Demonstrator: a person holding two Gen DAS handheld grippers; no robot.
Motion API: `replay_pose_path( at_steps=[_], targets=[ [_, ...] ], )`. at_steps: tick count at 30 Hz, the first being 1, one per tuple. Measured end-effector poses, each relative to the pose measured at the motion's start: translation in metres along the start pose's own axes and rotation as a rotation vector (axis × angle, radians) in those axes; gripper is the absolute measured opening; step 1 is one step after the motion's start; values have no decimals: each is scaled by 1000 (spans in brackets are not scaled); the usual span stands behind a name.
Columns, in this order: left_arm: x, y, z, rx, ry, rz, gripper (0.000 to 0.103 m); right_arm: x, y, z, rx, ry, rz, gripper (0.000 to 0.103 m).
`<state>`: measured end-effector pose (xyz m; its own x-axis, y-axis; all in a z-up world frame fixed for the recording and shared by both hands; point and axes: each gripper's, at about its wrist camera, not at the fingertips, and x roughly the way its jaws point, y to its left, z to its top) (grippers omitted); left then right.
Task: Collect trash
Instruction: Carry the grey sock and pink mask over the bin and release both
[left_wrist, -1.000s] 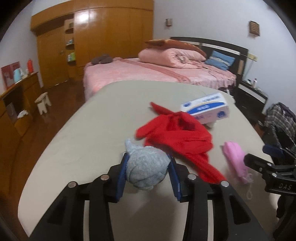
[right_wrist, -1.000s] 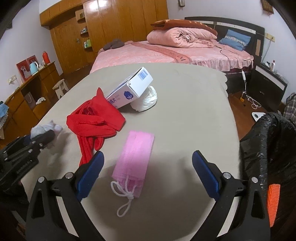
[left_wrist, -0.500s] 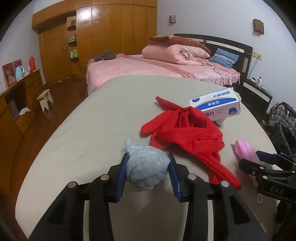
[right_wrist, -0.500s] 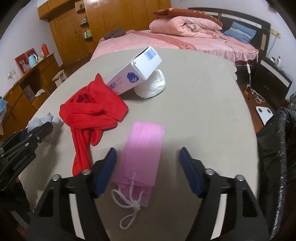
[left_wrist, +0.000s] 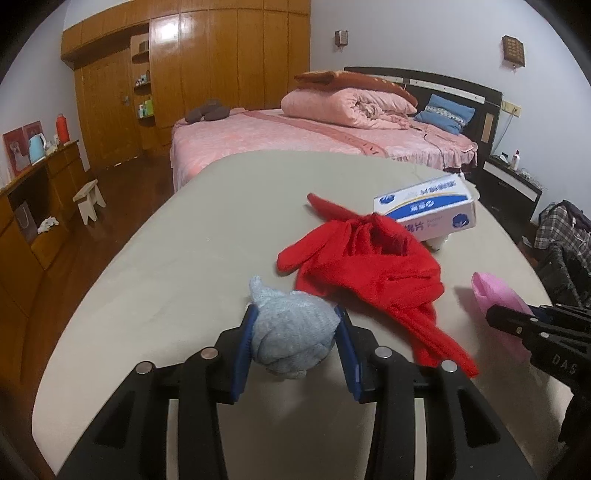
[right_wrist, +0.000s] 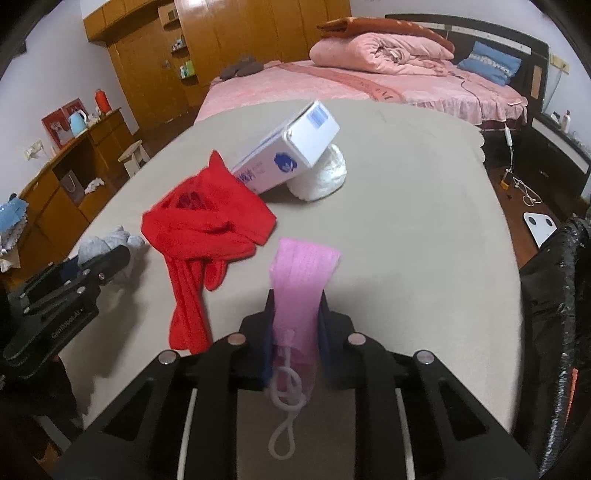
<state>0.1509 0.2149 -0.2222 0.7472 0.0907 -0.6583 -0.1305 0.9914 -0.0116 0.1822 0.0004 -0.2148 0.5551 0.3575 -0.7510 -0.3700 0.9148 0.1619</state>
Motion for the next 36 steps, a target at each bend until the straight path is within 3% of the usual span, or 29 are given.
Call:
replay_pose_path(
  at_steps=[21, 36],
  targets=[
    [-66, -64, 45, 65, -136, -62, 41, -80, -33, 23, 51, -148, -2, 19],
    [-101, -147, 67, 146, -205, -193, 41, -156, -88, 18, 106, -254, -79, 19]
  ],
)
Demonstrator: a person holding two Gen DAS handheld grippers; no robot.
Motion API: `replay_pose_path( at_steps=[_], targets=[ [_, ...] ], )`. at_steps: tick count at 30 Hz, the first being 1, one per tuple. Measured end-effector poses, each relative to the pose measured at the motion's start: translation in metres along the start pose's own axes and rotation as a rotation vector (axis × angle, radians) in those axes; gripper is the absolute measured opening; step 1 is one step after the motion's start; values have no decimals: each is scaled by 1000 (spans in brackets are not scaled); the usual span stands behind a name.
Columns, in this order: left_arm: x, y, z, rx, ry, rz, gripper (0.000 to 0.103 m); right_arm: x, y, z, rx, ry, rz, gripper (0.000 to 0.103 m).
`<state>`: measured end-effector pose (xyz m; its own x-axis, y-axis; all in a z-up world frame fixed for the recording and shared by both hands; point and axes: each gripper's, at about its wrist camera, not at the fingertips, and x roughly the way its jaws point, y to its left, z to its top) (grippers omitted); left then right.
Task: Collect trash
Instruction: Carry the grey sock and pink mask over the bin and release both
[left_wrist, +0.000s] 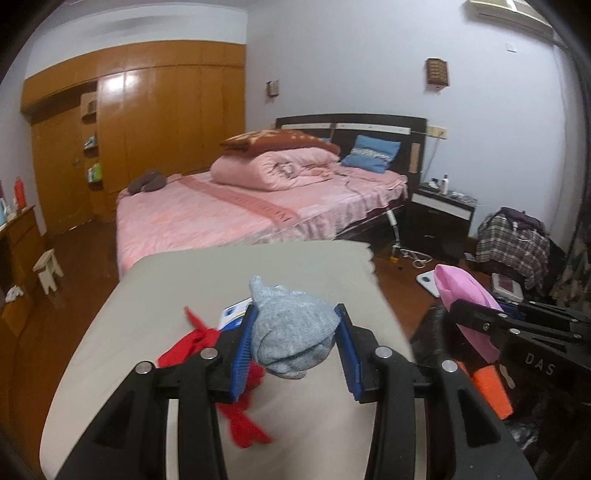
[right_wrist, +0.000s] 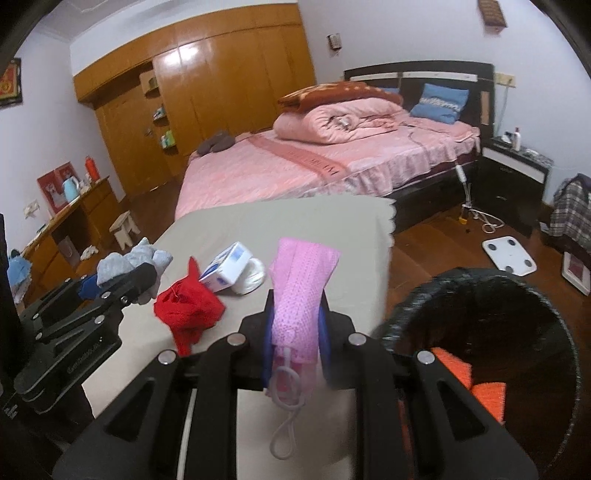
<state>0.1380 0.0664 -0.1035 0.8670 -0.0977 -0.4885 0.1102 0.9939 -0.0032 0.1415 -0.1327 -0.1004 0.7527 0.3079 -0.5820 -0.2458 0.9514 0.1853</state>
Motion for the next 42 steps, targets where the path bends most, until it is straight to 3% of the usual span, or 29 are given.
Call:
replay_pose_path(
  at_steps=[14, 29, 42],
  targets=[
    [-13, -90, 15, 68, -49, -161, 42, -53, -76, -10, 60, -49, -139, 19],
    [-9, -158, 24, 117, -64, -279, 42, -78, -132, -21, 102, -65, -233, 20],
    [28, -208, 13, 151, 11, -395, 43, -76, -173, -30, 134, -38, -288, 24]
  ],
)
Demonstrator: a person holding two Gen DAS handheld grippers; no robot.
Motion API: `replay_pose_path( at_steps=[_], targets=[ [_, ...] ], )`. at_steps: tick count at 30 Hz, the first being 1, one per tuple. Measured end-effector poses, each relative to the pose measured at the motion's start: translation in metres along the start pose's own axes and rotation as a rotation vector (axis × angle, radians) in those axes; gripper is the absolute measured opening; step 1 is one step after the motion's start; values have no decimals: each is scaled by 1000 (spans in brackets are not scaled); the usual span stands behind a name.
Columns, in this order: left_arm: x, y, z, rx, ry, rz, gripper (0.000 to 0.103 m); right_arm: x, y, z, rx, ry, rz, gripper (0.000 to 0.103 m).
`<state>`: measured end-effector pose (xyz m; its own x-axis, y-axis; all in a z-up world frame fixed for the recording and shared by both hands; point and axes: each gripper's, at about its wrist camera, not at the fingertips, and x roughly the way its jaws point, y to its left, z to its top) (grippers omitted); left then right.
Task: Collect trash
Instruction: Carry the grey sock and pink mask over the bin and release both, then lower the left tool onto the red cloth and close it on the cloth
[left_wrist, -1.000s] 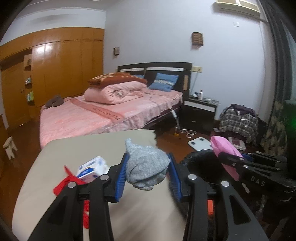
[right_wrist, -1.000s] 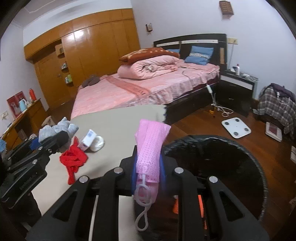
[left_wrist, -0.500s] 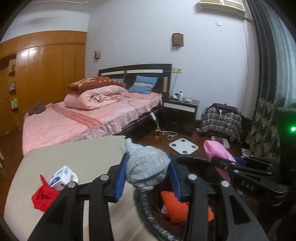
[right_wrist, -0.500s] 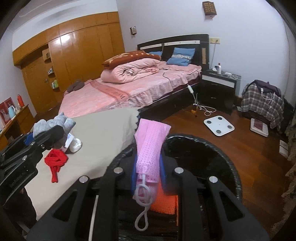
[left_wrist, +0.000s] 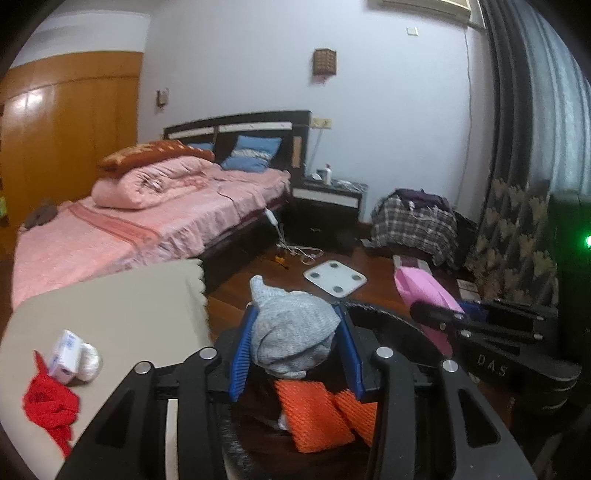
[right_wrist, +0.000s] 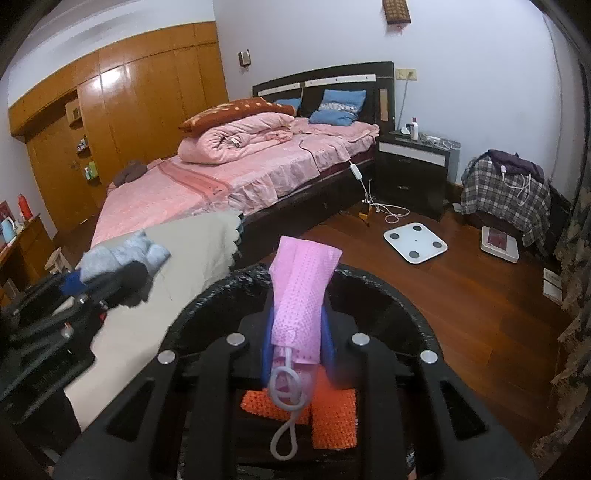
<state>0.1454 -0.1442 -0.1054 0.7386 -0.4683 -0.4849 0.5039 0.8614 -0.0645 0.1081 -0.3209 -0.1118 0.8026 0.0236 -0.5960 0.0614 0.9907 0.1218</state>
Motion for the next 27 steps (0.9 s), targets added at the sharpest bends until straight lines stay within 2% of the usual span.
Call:
replay_pose_path(
  at_steps=[1, 3, 4, 7, 8, 10, 11, 16, 20, 27],
  targets=[
    [6, -2, -2, 0, 13, -20, 45, 1, -2, 0, 2, 3, -3, 33],
    [14, -4, -9, 0, 32, -54, 58, 3, -6, -1, 6, 4, -23, 46],
    [17, -5, -11, 1, 36, -61, 64, 4, -8, -2, 7, 3, -27, 49],
    [20, -2, -17, 4, 43, -62, 66, 4, -11, -2, 9, -9, -45, 69],
    [19, 0, -18, 3, 45, -52, 68, 2, -11, -2, 9, -18, -48, 72],
    [15, 8, -21, -5, 41, -21, 71, 1, -11, -1, 8, -29, -56, 88],
    [13, 14, -22, -9, 36, -6, 74, 0, -10, 0, 9, -34, -58, 93],
    [-12, 52, -26, -34, 10, 122, 84, 0, 4, 2, 13, -31, -27, 96],
    [-35, 90, -32, -69, 4, 222, 86, 8, 26, 0, 15, -11, 15, 96],
    [-72, 150, -54, -113, 20, 383, 87, 29, 89, -4, -41, 23, 107, 96]
  ],
)
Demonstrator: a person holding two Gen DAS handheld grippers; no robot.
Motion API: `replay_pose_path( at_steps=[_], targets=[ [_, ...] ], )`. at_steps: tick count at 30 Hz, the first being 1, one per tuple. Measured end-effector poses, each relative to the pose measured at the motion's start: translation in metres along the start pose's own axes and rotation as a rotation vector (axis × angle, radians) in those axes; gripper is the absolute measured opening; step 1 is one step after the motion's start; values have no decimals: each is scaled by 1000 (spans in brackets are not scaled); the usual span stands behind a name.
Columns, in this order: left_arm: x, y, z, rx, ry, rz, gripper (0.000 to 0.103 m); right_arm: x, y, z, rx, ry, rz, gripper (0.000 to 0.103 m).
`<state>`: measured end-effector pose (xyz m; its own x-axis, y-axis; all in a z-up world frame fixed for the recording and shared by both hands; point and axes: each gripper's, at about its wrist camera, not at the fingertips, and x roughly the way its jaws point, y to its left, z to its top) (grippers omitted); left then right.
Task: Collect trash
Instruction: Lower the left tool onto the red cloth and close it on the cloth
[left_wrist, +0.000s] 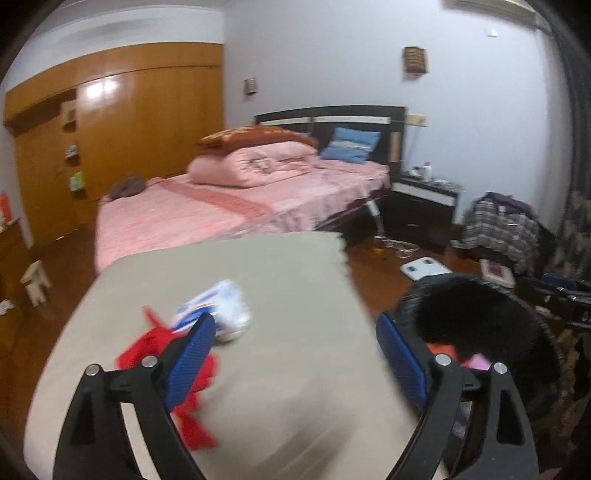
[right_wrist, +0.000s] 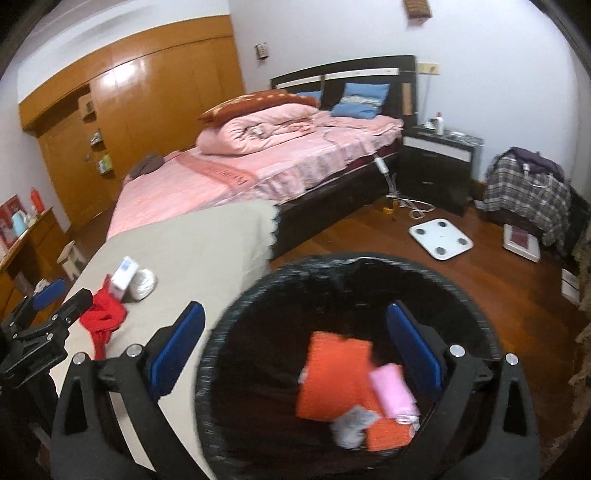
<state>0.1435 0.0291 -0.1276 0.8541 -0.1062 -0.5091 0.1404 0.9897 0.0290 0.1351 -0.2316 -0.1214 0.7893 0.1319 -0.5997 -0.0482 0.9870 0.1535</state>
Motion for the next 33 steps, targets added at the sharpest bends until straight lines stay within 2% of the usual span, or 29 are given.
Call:
replay_pose_path(
  at_steps=[5, 12, 16, 26, 33],
  targets=[
    [-4, 43, -14, -21, 22, 88, 87, 17, 38, 3, -46, 10, 49, 96],
    [3, 85, -32, -60, 62, 147, 87, 42, 87, -2, -94, 42, 99, 96],
    [11, 101, -43, -90, 89, 172, 82, 55, 107, -6, -131, 55, 114, 96],
    [44, 124, -59, -134, 157, 172, 76, 87, 144, -18, -184, 107, 146, 96],
    [63, 121, -63, -136, 181, 161, 75, 101, 145, -24, -186, 133, 141, 96]
  ],
)
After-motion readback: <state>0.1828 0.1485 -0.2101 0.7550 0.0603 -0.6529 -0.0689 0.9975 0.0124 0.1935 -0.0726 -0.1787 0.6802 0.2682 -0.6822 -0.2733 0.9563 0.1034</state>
